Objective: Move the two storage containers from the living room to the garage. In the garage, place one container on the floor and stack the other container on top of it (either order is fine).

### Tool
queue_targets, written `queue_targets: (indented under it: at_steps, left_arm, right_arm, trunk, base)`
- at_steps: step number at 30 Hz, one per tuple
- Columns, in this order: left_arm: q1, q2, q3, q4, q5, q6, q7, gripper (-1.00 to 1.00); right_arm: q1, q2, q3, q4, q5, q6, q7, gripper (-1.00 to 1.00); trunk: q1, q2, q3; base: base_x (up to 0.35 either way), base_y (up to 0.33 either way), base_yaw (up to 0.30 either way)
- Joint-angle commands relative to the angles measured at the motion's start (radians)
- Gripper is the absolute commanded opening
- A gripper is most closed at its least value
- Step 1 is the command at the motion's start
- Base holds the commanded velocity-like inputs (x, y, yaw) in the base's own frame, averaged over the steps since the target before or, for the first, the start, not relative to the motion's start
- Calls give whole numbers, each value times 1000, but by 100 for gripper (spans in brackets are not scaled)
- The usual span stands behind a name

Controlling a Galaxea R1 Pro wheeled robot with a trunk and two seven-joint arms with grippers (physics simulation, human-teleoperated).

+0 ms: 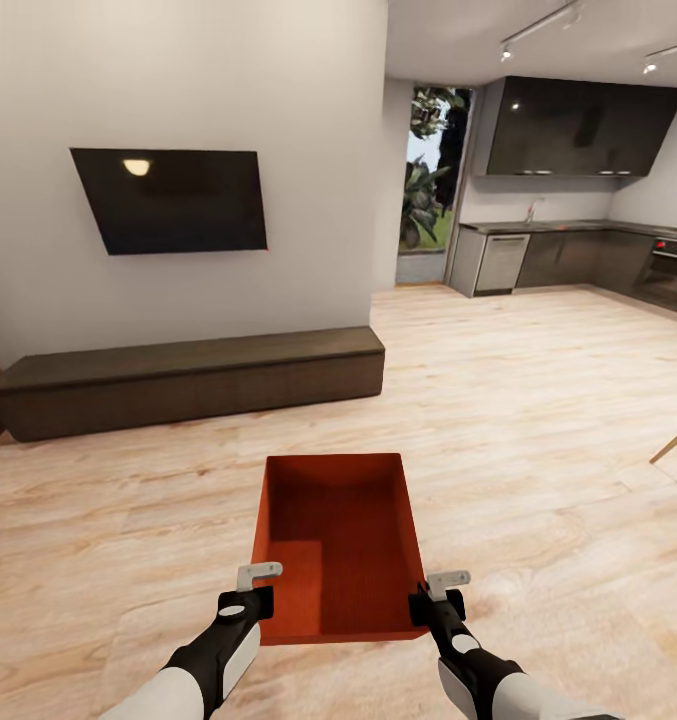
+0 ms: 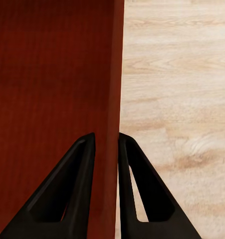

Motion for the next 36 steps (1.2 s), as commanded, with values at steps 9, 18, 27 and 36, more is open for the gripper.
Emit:
queue_targets:
  at_steps: [9,18,27,36]
  left_arm:
    - [0,6,10,-3,-4,6,15,-100]
    - [0,6,10,-3,-4,6,15,-100]
    - [0,6,10,-3,-4,6,15,-100]
    - [0,5,11,-3,-4,6,15,-100]
  right_arm:
    - [-1,0,-30,0,-10,-5,-22,-100]
    - [-1,0,-30,0,-9,-5,-22,-100]
    - [-2,0,-30,0,-9,-5,-22,-100]
    - [-2,0,-30,0,-9,-5,-22,-100]
  trunk:
    - [0,0,14]
    - [0,0,28]
    - [0,0,42]
    - [-23,42,76]
  base:
    - [0,0,0]
    - [0,0,0]
    - [0,0,0]
    - [0,0,0]
